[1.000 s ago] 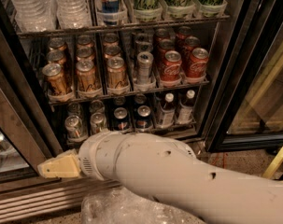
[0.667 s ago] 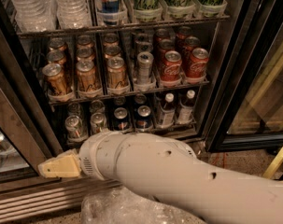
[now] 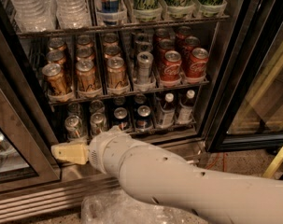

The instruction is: Pick orange can from middle shelf of fridge

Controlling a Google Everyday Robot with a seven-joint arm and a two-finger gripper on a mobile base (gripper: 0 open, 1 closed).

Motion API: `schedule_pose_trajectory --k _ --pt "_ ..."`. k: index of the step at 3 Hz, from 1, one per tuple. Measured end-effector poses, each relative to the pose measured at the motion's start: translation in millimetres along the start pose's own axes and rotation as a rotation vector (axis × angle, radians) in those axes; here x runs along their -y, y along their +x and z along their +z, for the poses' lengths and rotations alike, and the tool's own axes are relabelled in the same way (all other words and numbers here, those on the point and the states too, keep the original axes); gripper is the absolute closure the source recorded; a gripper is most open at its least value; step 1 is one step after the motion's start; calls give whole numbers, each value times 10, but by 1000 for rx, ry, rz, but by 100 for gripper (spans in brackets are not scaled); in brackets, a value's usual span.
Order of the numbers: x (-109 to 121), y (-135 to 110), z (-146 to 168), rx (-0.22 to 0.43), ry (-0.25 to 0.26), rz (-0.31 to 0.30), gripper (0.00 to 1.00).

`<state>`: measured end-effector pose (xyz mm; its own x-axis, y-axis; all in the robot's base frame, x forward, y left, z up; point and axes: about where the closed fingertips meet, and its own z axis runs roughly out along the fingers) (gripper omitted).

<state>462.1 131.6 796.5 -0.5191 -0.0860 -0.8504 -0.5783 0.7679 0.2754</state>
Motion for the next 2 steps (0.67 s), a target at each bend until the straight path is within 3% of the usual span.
schedule_pose_trajectory --k 1,2 --pt "258 -31 77 82 88 63 0" --pt "431 -213 141 177 176 87 0"
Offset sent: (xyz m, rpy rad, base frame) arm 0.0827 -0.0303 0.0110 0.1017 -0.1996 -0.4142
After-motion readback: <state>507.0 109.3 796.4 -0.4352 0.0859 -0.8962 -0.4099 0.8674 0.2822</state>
